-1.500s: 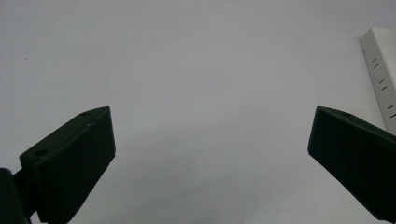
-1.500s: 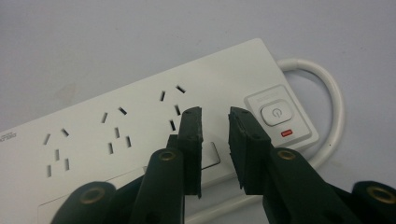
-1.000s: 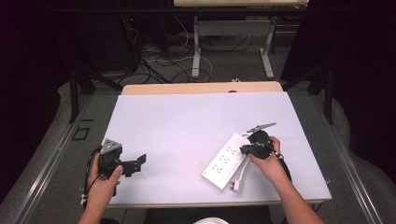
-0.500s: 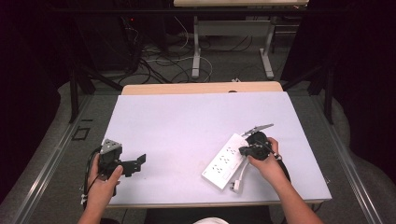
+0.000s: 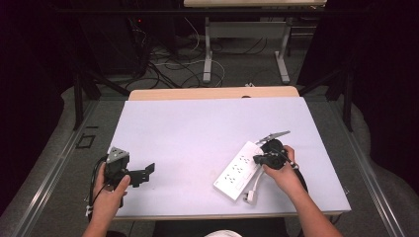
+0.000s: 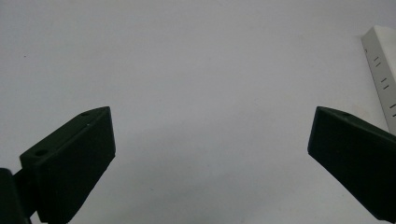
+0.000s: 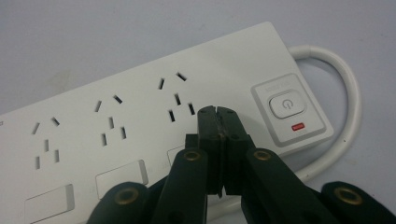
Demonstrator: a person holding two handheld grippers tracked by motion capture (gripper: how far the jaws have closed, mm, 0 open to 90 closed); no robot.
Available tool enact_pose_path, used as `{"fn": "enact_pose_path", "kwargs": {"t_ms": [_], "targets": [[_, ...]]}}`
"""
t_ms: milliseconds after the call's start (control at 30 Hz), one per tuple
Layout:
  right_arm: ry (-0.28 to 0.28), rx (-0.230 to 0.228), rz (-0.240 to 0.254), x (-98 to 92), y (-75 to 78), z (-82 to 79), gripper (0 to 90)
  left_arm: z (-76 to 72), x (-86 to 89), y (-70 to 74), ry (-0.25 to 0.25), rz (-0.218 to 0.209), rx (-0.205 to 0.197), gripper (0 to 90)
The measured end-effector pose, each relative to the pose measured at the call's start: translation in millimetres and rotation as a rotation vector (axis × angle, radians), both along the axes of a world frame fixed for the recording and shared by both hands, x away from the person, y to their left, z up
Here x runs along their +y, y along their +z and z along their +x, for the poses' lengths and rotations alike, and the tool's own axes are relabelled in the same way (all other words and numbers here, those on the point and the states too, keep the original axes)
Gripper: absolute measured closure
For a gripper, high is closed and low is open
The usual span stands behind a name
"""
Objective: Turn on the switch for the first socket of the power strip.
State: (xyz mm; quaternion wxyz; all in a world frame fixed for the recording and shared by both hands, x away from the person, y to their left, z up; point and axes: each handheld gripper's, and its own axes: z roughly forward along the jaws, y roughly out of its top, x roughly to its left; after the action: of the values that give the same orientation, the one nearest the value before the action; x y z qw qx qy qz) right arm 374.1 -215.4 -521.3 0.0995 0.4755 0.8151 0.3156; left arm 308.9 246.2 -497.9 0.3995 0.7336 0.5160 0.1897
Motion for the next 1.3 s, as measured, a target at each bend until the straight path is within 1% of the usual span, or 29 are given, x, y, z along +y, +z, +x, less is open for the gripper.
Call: {"fn": "enact_pose_path", "kwargs": {"t_ms": [400, 433, 800, 833, 867, 1167, 1300], "targets": [[-0.001, -0.003, 0.004, -0.9, -1.4, 0.1, 90.0, 0.1, -0.2, -0.4, 0.000, 0.002, 0.001, 0.7], [-0.003, 0.004, -0.003, -0.1, -2.8, 0.1, 90.0, 0.1, -0.2, -0.4, 0.000, 0.003, 0.001, 0.7], [-0.003, 0.002, 0.012, -1.1, -3.3, 0.3, 90.0, 0.4, -0.1, -1.1, 0.002, -0.004, -0.002, 0.7], [-0.006, 0.000, 0.012, -1.1, -3.3, 0.1, 90.0, 0.3, 0.3, -0.5, -0.001, 0.000, 0.006, 0.8], [-0.007, 0.001, 0.016, -0.9, -3.5, 0.1, 90.0, 0.3, 0.3, -0.6, 0.000, -0.002, 0.004, 0.8], [-0.006, 0.000, 0.011, -1.5, -3.3, 0.1, 90.0, 0.4, 0.3, -0.6, 0.002, -0.002, 0.002, 0.7], [-0.008, 0.003, 0.011, -2.6, -3.4, 0.7, 87.2, 0.3, 0.8, -0.5, 0.002, -0.001, 0.004, 0.8]]}}
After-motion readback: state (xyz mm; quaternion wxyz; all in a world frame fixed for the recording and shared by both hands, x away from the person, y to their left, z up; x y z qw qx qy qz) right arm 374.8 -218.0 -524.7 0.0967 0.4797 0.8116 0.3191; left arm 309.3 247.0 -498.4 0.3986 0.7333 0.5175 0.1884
